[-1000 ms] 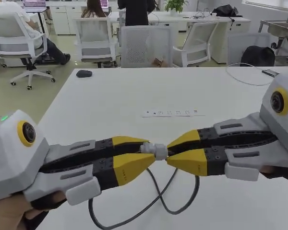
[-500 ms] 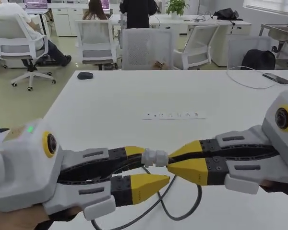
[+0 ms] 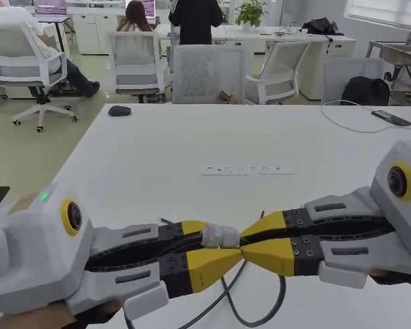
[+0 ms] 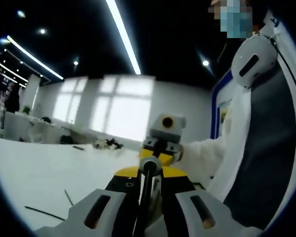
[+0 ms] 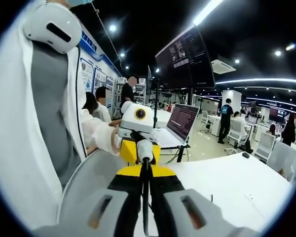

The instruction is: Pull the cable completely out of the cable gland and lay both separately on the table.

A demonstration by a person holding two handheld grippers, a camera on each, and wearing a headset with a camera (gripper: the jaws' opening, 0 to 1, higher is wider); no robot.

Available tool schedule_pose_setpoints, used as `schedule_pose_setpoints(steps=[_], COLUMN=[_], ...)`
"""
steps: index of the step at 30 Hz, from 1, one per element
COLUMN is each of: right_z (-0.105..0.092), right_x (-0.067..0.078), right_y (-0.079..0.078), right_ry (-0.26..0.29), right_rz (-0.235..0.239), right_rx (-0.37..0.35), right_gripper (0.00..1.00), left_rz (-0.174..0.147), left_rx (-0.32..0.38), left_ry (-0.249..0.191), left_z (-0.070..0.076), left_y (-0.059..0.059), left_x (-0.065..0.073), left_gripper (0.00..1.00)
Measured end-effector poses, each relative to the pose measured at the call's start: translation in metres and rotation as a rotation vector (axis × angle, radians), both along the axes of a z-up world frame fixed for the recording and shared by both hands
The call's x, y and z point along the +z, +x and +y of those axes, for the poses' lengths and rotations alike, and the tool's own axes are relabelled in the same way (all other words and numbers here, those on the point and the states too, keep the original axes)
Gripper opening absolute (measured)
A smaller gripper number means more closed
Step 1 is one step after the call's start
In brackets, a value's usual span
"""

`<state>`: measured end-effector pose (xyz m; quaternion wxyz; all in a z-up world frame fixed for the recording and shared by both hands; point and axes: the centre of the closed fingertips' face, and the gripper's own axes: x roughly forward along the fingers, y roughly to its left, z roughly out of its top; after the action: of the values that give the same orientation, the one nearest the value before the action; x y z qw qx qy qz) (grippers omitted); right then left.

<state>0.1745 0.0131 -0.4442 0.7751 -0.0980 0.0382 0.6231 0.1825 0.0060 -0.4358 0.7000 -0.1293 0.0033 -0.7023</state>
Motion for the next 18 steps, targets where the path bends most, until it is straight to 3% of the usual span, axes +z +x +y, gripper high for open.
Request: schedule_pose_setpoints(steps=[7, 18], right_z=[-0.014, -0.041], right_x=[-0.013, -0.052], right_y=[0.007, 0.016], right_ry=[-0.057, -0.166], right_rz=[0.001, 0.039], right_rx=[-0.024, -0.068], right_gripper=[0.03, 0.03], left_rz=[0.015, 0.03], left_rx=[0.029, 0.06], left_ry=[-0.011, -0.014], left_z=[0.006, 0.013], left_y=[0.006, 0.011], left_x=[-0.005, -0.011], left_gripper=[0.15, 0.15])
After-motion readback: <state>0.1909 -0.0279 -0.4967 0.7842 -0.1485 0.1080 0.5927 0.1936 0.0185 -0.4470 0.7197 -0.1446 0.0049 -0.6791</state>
